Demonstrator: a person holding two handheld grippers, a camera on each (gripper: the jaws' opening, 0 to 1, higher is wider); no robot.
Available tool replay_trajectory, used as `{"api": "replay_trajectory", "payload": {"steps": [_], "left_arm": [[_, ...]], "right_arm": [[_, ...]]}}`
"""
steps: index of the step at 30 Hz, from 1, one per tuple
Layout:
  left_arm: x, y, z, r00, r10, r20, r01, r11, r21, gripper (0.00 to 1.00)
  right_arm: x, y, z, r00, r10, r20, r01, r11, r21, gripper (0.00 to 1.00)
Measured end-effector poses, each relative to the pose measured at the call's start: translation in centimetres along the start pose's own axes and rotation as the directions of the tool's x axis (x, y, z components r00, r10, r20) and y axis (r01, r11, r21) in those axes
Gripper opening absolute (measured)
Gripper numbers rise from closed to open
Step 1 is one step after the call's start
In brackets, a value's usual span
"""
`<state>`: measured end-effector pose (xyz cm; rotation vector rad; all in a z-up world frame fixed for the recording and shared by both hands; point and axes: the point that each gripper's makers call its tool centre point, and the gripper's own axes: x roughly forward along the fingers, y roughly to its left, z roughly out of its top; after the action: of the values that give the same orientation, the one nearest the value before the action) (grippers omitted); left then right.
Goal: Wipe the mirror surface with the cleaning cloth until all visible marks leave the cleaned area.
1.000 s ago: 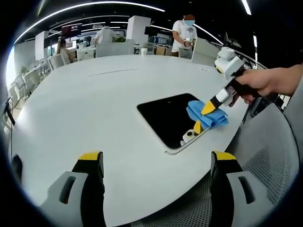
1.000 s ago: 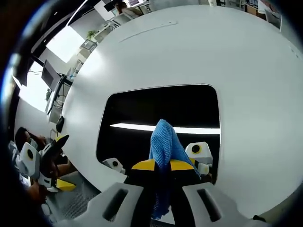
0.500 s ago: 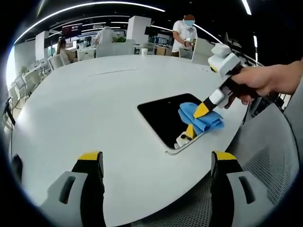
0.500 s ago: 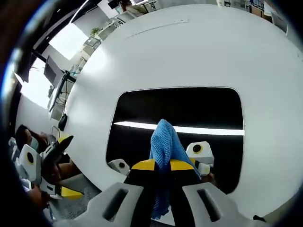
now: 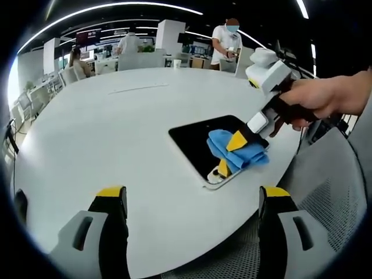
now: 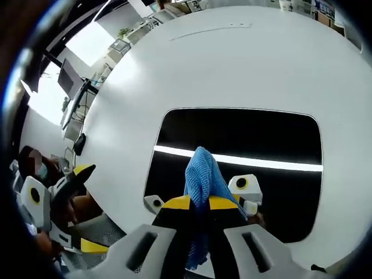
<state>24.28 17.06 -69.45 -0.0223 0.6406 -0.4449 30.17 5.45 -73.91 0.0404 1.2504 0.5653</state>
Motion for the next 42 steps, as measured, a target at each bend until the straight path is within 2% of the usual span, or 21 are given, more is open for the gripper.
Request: {"api": "replay_trajectory", "payload": {"steps": [15, 35, 42], "left_arm": [[0.0, -0.2, -0.1, 1.000, -0.006, -0.008, 0.006, 1.000, 0.000, 0.92], [0.0, -0.1, -0.4, 1.000, -0.005, -0.017, 0.005, 1.000, 0.005, 0.93], [-0.1, -0.2, -0.3, 1.000, -0.003, -0.018, 0.003, 1.000, 0.003, 0.93]], "right_arm": [[1.1, 2.7, 0.3, 1.000, 0.019, -0.012, -0.020, 0.998, -0.058, 0.03], [1.9, 4.3, 0.6, 0.999, 0.025, -0.036, -0.028, 0.996, -0.089, 0.03], [2.6, 6.1, 0.7, 0.997, 0.072, -0.039, -0.074, 0.996, -0.048, 0.03]]}}
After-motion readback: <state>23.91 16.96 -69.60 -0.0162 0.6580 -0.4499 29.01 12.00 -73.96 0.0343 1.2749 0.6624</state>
